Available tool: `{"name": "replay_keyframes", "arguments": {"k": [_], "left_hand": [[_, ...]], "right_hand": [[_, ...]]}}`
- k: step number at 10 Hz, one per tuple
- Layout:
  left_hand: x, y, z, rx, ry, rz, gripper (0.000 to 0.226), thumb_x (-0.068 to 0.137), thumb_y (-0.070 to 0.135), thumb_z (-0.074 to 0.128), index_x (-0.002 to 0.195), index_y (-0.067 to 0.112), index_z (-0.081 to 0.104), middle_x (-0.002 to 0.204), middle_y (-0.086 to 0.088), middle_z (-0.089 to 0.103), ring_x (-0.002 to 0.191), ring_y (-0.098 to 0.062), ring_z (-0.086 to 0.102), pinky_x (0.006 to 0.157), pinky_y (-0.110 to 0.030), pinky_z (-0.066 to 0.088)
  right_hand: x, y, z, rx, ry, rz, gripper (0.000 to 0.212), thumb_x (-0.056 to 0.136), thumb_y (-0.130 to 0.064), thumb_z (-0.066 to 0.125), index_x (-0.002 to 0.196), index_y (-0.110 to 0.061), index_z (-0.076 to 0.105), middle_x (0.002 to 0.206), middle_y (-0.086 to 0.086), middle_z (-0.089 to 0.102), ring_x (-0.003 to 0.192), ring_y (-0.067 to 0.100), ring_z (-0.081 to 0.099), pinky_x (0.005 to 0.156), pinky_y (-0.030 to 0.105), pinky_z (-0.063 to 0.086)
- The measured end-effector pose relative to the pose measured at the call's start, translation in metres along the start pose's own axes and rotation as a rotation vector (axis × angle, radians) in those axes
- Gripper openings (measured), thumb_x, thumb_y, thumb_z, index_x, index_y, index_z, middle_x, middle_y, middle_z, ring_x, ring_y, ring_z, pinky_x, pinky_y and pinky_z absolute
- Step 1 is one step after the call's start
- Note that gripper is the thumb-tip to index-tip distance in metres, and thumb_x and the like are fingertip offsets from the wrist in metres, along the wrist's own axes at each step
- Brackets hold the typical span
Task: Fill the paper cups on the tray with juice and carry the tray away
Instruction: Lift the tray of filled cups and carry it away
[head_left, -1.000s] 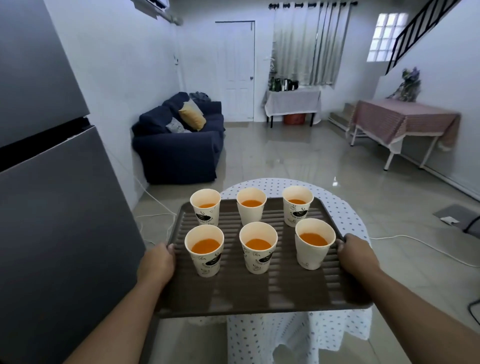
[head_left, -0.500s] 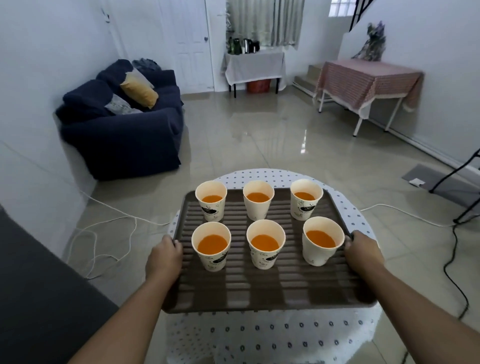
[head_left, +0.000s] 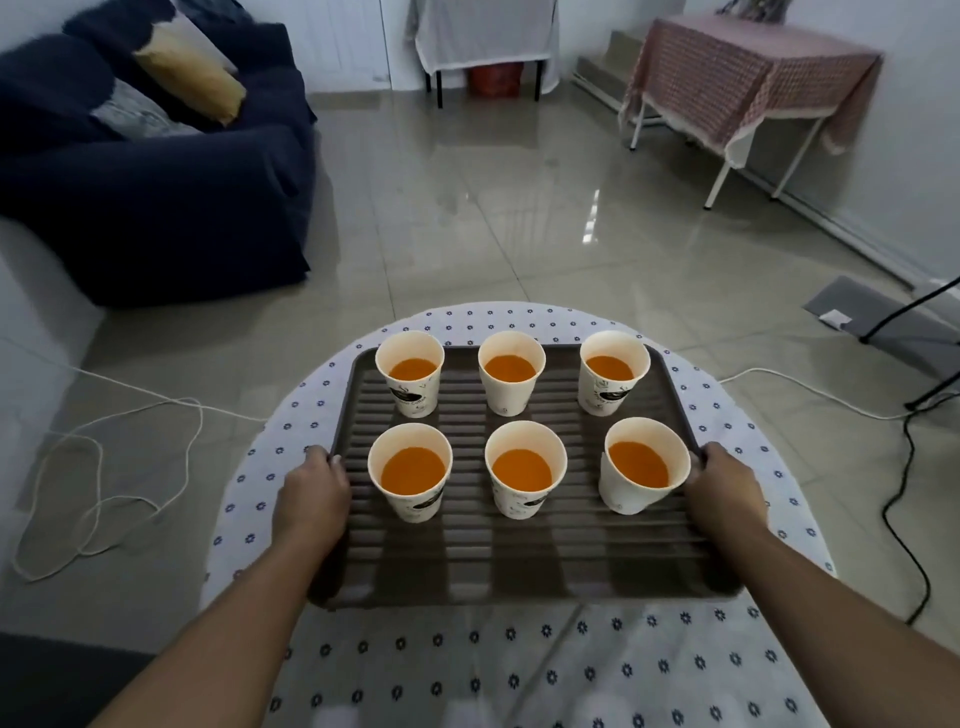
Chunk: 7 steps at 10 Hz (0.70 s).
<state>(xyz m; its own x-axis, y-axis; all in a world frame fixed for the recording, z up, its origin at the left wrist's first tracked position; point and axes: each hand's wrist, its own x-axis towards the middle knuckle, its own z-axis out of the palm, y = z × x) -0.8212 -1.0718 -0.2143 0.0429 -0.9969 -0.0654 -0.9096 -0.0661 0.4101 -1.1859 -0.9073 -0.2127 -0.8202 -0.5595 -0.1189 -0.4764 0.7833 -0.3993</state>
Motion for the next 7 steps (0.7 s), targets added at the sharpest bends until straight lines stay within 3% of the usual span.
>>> {"name": "replay_keyframes", "arguments": {"k": [5, 7], "left_hand": [[0.018, 0.005, 0.025, 0.027, -0.019, 0.016, 0.026, 0.098, 0.026, 0.041, 0.099, 0.004, 0.055, 0.095, -0.02, 0.063, 0.083, -0.033, 0.056, 0.072, -0.039, 0.047], [-0.008, 0.001, -0.005, 0.114, -0.048, 0.025, 0.033, 0.097, 0.031, 0.042, 0.116, 0.007, 0.053, 0.115, -0.015, 0.055, 0.102, -0.033, 0.055, 0.08, -0.043, 0.047]], "right_hand": [[0.03, 0.004, 0.023, -0.107, 0.001, -0.017, 0.024, 0.092, -0.028, 0.044, 0.097, -0.007, 0.053, 0.096, 0.02, 0.062, 0.088, 0.038, 0.056, 0.067, 0.037, 0.041], [0.007, 0.002, 0.003, -0.038, 0.007, -0.027, 0.04, 0.095, -0.029, 0.046, 0.12, 0.002, 0.052, 0.122, 0.027, 0.05, 0.111, 0.044, 0.05, 0.09, 0.048, 0.041]]}}
